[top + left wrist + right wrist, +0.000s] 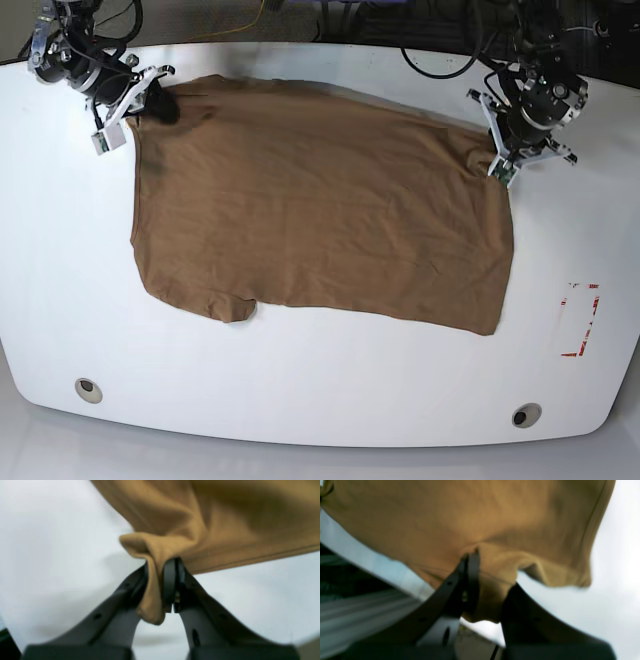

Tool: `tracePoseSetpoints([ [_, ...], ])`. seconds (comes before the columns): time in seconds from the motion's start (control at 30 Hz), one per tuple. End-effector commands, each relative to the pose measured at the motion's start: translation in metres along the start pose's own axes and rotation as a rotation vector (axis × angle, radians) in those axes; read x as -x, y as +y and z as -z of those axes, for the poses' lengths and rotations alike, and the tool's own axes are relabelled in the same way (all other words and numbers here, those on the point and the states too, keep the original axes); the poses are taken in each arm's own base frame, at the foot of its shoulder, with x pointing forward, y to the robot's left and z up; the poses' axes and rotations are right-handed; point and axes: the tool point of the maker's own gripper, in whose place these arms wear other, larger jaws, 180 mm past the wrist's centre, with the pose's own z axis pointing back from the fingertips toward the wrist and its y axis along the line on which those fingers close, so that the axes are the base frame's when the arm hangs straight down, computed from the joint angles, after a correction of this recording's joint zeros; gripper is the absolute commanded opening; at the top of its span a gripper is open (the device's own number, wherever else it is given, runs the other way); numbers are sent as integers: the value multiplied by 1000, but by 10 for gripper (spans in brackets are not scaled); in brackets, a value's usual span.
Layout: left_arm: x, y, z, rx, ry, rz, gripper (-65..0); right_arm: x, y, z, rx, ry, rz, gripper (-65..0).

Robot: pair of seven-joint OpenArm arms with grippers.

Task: Layout the t-shirt on the table in an organized manner, then fold the t-shirt properly
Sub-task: 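Hold the shirt edge with both grippers and shift it along the table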

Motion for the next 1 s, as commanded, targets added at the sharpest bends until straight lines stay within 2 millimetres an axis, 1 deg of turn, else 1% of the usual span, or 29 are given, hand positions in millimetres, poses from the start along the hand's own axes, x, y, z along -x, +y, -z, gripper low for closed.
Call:
tracePoseSetpoints([
  [0.0, -24, 9, -2, -28, -69, -10, -628, -21, -1, -3, -2, -58, -29, -629],
  [0.07, -37, 16, -2, -44, -98, -13, -628, -29, -7, 0, 1, -77, -23, -629],
  [0.1, -41, 17, -2, -47, -105, -14, -628, -30, -8, 0, 3, -80, -20, -629],
  [0.17, -56, 27, -3, -68, -139, -14, -628, -35, -16, 5, 8, -92, 0, -629],
  [0.33, -74, 38, -5, -93, -179, -15, -628, -41, -29, 12, 13, -107, 38, -629],
  [0.5, -87, 45, -1, -98, -202, -19, -627, -55, -40, 19, 15, -136, 60, -629],
  [0.73, -100, 52, 6, -94, -217, -32, -625, -78, -45, 23, 14, -182, 55, -629],
  [0.87, -104, 55, 14, -83, -215, -43, -625, -87, -49, 25, 12, -198, 62, -629],
  [0.97, -104, 55, 24, -61, -200, -57, -625, -93, -50, 33, -3, -200, 70, -629],
])
